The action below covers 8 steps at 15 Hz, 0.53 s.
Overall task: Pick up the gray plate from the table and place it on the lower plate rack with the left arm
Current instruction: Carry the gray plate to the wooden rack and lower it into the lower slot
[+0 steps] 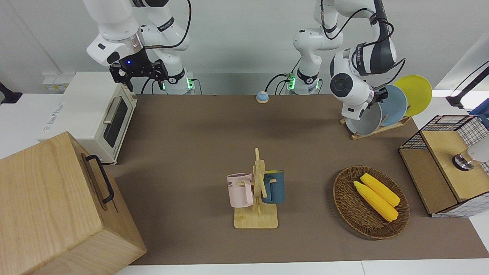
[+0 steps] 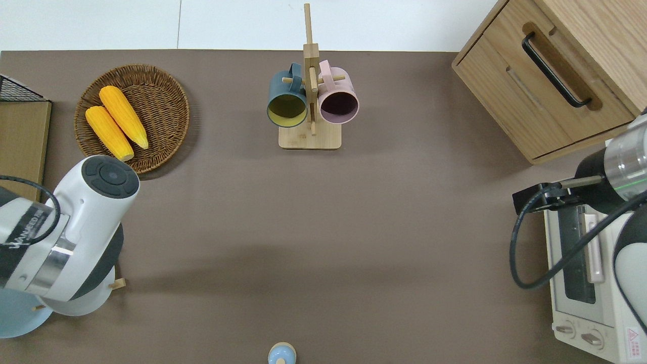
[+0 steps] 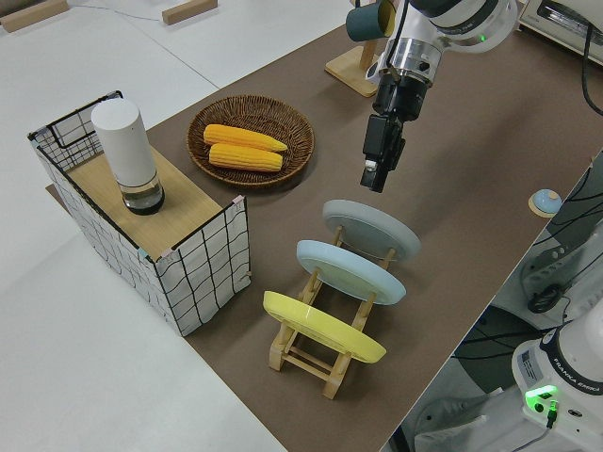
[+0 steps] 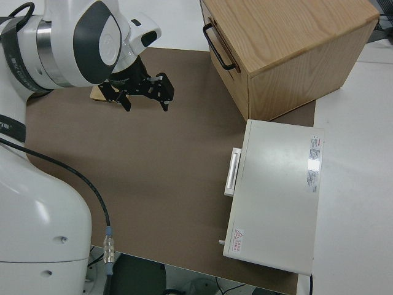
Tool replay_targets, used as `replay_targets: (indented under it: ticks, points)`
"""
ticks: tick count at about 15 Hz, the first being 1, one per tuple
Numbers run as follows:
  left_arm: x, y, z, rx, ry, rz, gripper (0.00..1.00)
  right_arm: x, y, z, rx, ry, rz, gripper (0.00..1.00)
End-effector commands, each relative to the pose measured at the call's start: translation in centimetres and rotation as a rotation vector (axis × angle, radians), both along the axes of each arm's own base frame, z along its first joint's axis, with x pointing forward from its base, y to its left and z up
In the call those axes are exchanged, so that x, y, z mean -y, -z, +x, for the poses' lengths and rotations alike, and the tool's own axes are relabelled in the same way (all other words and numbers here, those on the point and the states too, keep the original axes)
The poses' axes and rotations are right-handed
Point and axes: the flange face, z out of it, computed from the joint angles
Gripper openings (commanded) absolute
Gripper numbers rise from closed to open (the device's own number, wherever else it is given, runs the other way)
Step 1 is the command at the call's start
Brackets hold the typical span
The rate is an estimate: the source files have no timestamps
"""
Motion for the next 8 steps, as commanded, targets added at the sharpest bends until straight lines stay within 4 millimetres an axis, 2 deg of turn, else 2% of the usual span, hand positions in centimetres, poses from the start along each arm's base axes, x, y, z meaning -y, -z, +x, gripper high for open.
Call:
replay_targets:
  ticks: [1,3,4,5,8]
  points:
    - [0.5,-3.7,1.2,0.016,0.011,-0.142,0.53,0.2,-0.4,-0.2,0.0,0.015,-0.008,0.983]
    - [1.2,-5.3,2.1,0.04,0.007,-0.266,0.53,0.2,-0.3,-0.2,-0.002,0.015,-0.008,0.983]
    - [0.8,-6.1,2.4,0.049,-0.011,-0.331,0.53,0.2,-0.3,-0.2,-0.002,0.015,-0.008,0.983]
    - [0.5,-6.3,2.4,0.049,-0.031,-0.409,0.53,0.2,-0.4,-0.2,0.001,0.015,-0.009,0.983]
    - [1.3,-7.5,3.1,0.105,-0.053,-0.56,0.53,0.3,-0.4,-0.2,0.0,0.016,-0.008,0.983]
